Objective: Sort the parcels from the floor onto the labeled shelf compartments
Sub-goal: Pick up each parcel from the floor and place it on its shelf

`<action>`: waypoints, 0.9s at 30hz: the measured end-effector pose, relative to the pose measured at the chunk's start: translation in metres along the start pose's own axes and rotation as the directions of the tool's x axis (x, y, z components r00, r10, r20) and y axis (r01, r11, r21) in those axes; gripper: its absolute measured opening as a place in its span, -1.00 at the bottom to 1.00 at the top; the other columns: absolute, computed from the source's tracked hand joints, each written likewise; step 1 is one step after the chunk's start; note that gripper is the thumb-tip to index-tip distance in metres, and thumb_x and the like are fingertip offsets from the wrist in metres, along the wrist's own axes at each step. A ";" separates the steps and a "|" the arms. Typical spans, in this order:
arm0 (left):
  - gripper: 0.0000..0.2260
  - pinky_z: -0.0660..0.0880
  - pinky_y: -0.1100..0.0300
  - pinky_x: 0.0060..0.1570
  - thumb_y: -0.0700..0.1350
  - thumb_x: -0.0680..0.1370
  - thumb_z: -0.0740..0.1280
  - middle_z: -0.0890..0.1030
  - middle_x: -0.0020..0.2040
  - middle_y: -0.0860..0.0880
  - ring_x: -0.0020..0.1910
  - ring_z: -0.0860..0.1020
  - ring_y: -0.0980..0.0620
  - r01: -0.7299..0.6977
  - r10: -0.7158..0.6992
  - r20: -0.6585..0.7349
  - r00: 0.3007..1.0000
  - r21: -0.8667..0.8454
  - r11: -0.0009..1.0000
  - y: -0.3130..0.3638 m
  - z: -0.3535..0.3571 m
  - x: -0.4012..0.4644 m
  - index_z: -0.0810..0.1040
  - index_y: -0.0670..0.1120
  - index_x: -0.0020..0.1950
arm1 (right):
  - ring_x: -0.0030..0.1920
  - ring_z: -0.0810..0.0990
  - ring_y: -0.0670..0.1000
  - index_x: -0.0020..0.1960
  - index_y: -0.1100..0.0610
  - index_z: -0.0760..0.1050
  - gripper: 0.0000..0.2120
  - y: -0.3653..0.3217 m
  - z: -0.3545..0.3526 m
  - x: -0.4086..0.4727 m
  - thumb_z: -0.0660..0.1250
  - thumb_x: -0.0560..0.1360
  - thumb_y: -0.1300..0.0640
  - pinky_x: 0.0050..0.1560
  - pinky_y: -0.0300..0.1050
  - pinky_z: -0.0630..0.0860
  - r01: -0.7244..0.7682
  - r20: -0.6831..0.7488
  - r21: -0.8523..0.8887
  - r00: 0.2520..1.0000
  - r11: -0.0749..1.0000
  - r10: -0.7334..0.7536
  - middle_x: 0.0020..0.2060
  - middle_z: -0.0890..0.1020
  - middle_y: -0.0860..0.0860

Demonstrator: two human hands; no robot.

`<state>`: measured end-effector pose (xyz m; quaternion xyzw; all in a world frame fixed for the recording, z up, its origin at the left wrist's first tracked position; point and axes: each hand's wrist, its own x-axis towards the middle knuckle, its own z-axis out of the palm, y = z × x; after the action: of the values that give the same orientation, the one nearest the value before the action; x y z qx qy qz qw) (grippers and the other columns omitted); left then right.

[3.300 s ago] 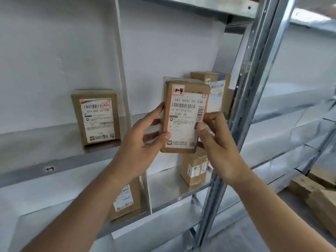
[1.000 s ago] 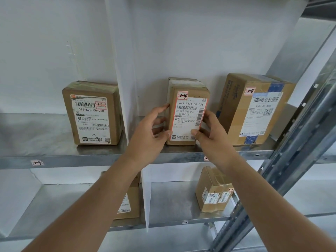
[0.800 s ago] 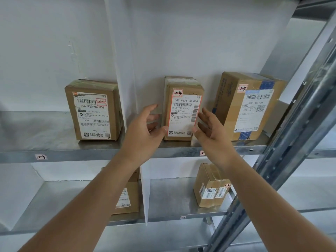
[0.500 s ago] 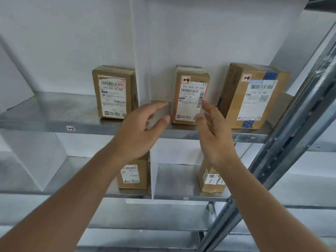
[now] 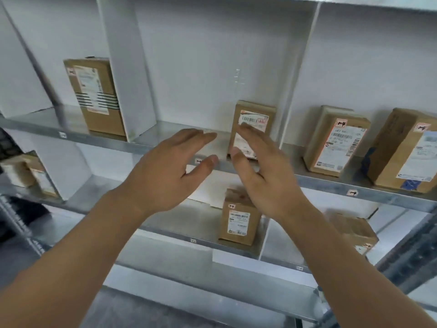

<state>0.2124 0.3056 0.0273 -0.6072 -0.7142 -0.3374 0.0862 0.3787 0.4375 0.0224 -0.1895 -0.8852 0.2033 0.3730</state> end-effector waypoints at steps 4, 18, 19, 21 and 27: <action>-0.46 0.60 0.05 0.21 0.34 0.64 0.07 0.40 0.55 0.13 0.36 0.52 0.08 0.086 -0.086 -0.003 0.996 0.075 0.993 -0.071 -0.059 -0.045 0.37 0.18 0.57 | 0.60 0.22 -0.15 0.61 -0.07 0.30 -0.42 -0.060 0.076 0.022 0.11 0.65 -0.24 0.48 -0.40 0.10 0.032 0.066 0.071 0.997 0.997 -0.037 0.61 0.30 -0.13; -0.54 0.55 0.01 0.24 0.17 0.64 0.23 0.52 0.36 0.08 0.24 0.57 0.01 0.514 -0.502 -0.115 0.857 0.234 0.825 -0.312 -0.238 -0.225 0.42 0.07 0.52 | 0.47 0.37 -0.28 0.53 -0.06 0.42 -0.56 -0.267 0.381 0.098 0.29 0.67 -0.06 0.48 -0.15 0.40 0.145 0.348 0.469 0.876 0.871 -0.333 0.48 0.46 -0.20; -0.54 0.53 0.05 0.27 0.14 0.65 0.26 0.51 0.36 0.07 0.26 0.56 0.01 0.553 -0.536 -0.138 0.833 0.242 0.797 -0.328 -0.245 -0.237 0.41 0.07 0.53 | 0.49 0.37 -0.25 0.53 -0.04 0.42 -0.55 -0.277 0.404 0.103 0.28 0.66 -0.07 0.49 -0.09 0.41 0.148 0.373 0.490 0.856 0.859 -0.359 0.49 0.46 -0.19; -0.53 0.51 0.09 0.27 0.10 0.65 0.30 0.51 0.37 0.04 0.26 0.54 0.02 0.635 -0.613 -0.168 0.772 0.259 0.728 -0.361 -0.257 -0.259 0.40 0.06 0.55 | 0.51 0.36 -0.22 0.52 -0.03 0.43 -0.53 -0.294 0.454 0.113 0.27 0.64 -0.12 0.49 -0.02 0.40 0.149 0.411 0.527 0.817 0.837 -0.405 0.50 0.46 -0.18; -0.42 0.54 -0.01 0.28 0.25 0.57 0.20 0.48 0.41 0.04 0.27 0.57 -0.01 0.847 -0.832 -0.197 0.518 0.251 0.468 -0.476 -0.286 -0.320 0.37 0.11 0.57 | 0.53 0.32 -0.22 0.50 -0.02 0.45 -0.48 -0.343 0.613 0.153 0.22 0.61 -0.21 0.54 -0.09 0.33 0.144 0.509 0.631 0.664 0.763 -0.547 0.51 0.43 -0.15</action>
<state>-0.2309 -0.1379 -0.1058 -0.1482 -0.9612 -0.2315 0.0224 -0.2360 0.0879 -0.1086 0.1894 -0.8823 0.4190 0.1006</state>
